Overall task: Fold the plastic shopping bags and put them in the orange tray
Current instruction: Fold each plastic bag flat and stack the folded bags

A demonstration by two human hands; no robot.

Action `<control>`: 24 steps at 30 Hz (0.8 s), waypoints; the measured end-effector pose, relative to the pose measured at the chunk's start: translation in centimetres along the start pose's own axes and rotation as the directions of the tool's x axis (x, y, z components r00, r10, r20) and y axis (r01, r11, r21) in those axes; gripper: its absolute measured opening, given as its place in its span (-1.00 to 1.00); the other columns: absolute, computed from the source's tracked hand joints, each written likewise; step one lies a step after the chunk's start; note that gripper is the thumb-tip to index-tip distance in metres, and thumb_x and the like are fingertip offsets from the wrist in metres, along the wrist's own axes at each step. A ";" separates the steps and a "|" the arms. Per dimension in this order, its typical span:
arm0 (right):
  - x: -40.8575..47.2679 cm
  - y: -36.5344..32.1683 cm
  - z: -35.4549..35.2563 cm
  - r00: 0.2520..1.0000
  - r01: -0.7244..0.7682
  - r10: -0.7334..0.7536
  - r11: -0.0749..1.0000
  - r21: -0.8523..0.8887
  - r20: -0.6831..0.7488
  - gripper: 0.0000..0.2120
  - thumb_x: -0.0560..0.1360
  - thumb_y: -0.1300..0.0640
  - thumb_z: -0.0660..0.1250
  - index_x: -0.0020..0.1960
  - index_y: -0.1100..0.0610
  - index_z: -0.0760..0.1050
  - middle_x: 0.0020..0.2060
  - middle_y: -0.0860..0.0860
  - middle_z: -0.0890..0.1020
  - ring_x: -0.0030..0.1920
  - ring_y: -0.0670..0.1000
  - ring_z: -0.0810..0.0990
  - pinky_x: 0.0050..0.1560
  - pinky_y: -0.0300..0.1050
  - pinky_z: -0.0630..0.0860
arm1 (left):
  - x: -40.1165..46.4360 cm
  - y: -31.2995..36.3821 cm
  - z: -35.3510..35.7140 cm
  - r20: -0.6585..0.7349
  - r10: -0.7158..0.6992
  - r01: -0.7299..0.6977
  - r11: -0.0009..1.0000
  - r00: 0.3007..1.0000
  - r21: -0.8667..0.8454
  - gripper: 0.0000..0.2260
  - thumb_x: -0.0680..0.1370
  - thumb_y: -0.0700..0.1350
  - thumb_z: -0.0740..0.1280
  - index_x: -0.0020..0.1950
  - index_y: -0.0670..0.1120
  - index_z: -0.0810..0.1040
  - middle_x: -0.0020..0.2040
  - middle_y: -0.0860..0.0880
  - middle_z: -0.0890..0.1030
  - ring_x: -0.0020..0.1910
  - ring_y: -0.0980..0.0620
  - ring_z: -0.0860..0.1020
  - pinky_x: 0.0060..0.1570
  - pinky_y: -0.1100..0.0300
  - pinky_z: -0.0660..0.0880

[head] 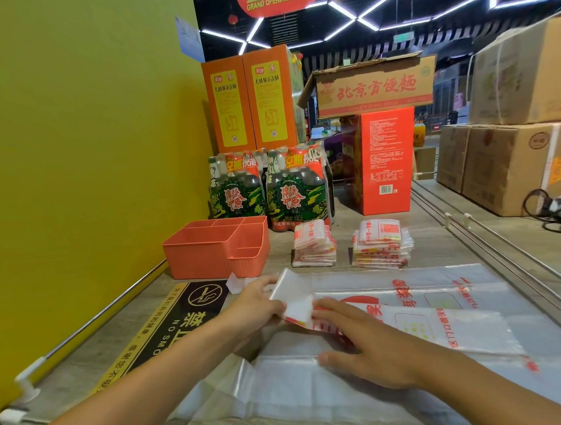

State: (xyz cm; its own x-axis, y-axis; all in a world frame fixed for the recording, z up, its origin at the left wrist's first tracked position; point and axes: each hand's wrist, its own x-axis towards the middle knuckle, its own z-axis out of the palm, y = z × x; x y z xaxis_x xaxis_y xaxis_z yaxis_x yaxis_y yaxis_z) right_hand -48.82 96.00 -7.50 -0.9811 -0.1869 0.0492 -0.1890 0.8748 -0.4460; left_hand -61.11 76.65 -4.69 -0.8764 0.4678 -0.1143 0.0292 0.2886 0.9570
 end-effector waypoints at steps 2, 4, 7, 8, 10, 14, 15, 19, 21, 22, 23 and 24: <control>-0.2 0.4 -0.5 1.000 -0.013 0.012 0.999 -0.043 -0.027 -0.37 0.61 -0.27 0.21 0.60 -0.13 0.14 0.52 -0.28 0.14 0.53 -0.19 0.06 0.49 -0.24 0.05 | 0.3 0.2 -0.4 -0.122 0.016 -0.008 0.998 0.992 0.068 -0.62 0.52 -0.40 0.34 0.26 -0.07 0.45 0.13 -0.12 0.55 -0.02 -0.06 0.64 -0.29 0.29 0.60; -0.4 0.7 -0.7 1.000 -0.022 0.023 0.997 -0.078 0.002 -0.44 0.62 -0.28 0.17 0.55 -0.10 0.24 0.48 -0.22 0.26 0.53 -0.09 0.17 0.46 -0.22 0.12 | 0.5 -0.1 -0.8 -0.216 0.041 -0.020 0.995 0.976 0.098 -0.69 0.51 -0.36 0.37 0.16 -0.06 0.46 0.10 -0.09 0.52 -0.06 0.00 0.61 -0.38 0.37 0.52; -0.5 0.7 -0.4 0.995 -0.051 0.060 0.992 -0.116 0.078 -0.37 0.62 -0.29 0.14 0.61 -0.09 0.14 0.58 -0.19 0.16 0.56 -0.10 0.10 0.51 -0.17 0.05 | 0.9 -0.6 -0.6 -0.282 0.090 -0.063 0.993 0.955 0.104 -0.71 0.51 -0.32 0.42 0.12 -0.02 0.47 0.16 -0.08 0.52 -0.02 -0.02 0.63 -0.34 0.31 0.56; -0.4 0.8 -0.3 0.994 -0.058 0.068 0.992 -0.110 0.088 -0.35 0.62 -0.31 0.14 0.62 -0.10 0.11 0.59 -0.19 0.13 0.57 -0.10 0.08 0.52 -0.15 0.03 | 0.8 -0.6 -0.3 -0.288 0.106 -0.077 0.991 0.952 0.111 -0.70 0.52 -0.30 0.42 0.16 -0.02 0.48 0.13 -0.04 0.53 -0.01 0.01 0.61 -0.31 0.29 0.57; -0.3 0.9 -0.1 0.992 -0.064 0.074 0.993 -0.094 0.102 -0.32 0.60 -0.33 0.13 0.63 -0.11 0.07 0.61 -0.20 0.07 0.59 -0.10 0.03 0.56 -0.10 0.01 | 0.8 -0.6 0.6 -0.278 0.156 -0.120 0.983 0.948 0.140 -0.66 0.55 -0.26 0.42 0.27 -0.02 0.47 0.11 0.01 0.54 0.02 0.06 0.56 -0.22 0.29 0.56; -0.2 1.2 0.1 0.988 -0.076 0.086 0.994 -0.083 0.125 -0.29 0.59 -0.36 0.11 0.64 -0.13 0.02 0.62 -0.21 0.00 0.60 -0.10 -0.04 0.59 -0.04 -0.03 | 0.7 -0.8 2.7 -0.233 0.181 -0.154 0.979 0.955 0.131 -0.59 0.58 -0.29 0.36 0.37 0.04 0.44 0.02 0.04 0.56 -0.07 0.15 0.54 -0.36 0.41 0.44; -0.2 1.2 0.1 0.988 -0.076 0.086 0.994 -0.079 0.129 -0.29 0.59 -0.36 0.12 0.64 -0.13 0.02 0.62 -0.21 -0.01 0.60 -0.10 -0.05 0.59 -0.03 -0.04 | 0.7 -0.8 3.1 -0.227 0.176 -0.157 0.982 0.958 0.101 -0.60 0.59 -0.31 0.34 0.32 0.07 0.44 -0.04 0.08 0.56 -0.12 0.17 0.54 -0.39 0.43 0.45; -0.3 1.1 0.1 0.986 -0.075 0.085 0.994 -0.073 0.141 -0.30 0.60 -0.35 0.11 0.64 -0.14 -0.01 0.62 -0.20 -0.03 0.61 -0.09 -0.08 0.60 0.00 -0.05 | 1.0 -1.1 3.8 -0.252 0.165 -0.160 0.986 0.954 0.040 -0.58 0.57 -0.36 0.34 0.29 0.09 0.46 -0.01 0.12 0.54 -0.08 0.11 0.58 -0.31 0.35 0.54; -0.4 1.1 0.0 0.985 -0.075 0.085 0.994 -0.076 0.148 -0.30 0.61 -0.35 0.10 0.64 -0.14 -0.02 0.62 -0.20 -0.04 0.61 -0.09 -0.09 0.60 -0.01 -0.06 | 1.5 -1.5 3.6 -0.366 0.071 -0.101 0.993 0.928 -0.064 -0.57 0.57 -0.38 0.33 0.26 0.08 0.39 0.01 0.05 0.52 -0.07 0.07 0.57 -0.28 0.24 0.56; -0.4 1.1 0.0 0.985 -0.073 0.083 0.995 -0.074 0.151 -0.30 0.61 -0.35 0.10 0.64 -0.14 -0.02 0.62 -0.20 -0.04 0.61 -0.09 -0.09 0.59 -0.01 -0.07 | 1.9 -1.7 3.5 -0.418 -0.004 -0.062 0.988 0.908 -0.144 -0.57 0.56 -0.39 0.33 0.26 0.06 0.37 0.02 -0.01 0.54 -0.07 0.02 0.59 -0.26 0.18 0.58; -0.4 1.1 0.0 0.985 -0.070 0.080 0.995 -0.070 0.154 -0.31 0.61 -0.34 0.10 0.64 -0.14 -0.02 0.62 -0.21 -0.05 0.61 -0.10 -0.10 0.59 -0.02 -0.08 | 2.1 -1.9 3.4 -0.460 -0.082 -0.028 0.973 0.884 -0.227 -0.57 0.55 -0.40 0.34 0.26 0.04 0.36 0.03 -0.06 0.55 -0.07 -0.04 0.61 -0.24 0.13 0.59; -0.4 1.0 0.0 0.984 -0.068 0.078 0.995 -0.066 0.158 -0.31 0.61 -0.34 0.10 0.64 -0.15 -0.03 0.62 -0.22 -0.05 0.61 -0.10 -0.11 0.58 -0.03 -0.08 | 2.4 -2.2 3.3 -0.483 -0.146 0.001 0.958 0.863 -0.288 -0.56 0.54 -0.40 0.34 0.26 0.02 0.35 0.01 -0.09 0.57 -0.09 -0.09 0.63 -0.24 0.09 0.59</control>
State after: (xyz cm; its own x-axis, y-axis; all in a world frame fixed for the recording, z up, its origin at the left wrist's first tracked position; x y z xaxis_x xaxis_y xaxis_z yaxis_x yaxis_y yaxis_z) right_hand -48.63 96.98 -8.02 -0.9742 -0.1866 -0.1273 -0.1241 0.9131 -0.3883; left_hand -61.67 79.93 -7.99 -0.9931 -0.0419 -0.1096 -0.1112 0.0360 0.9932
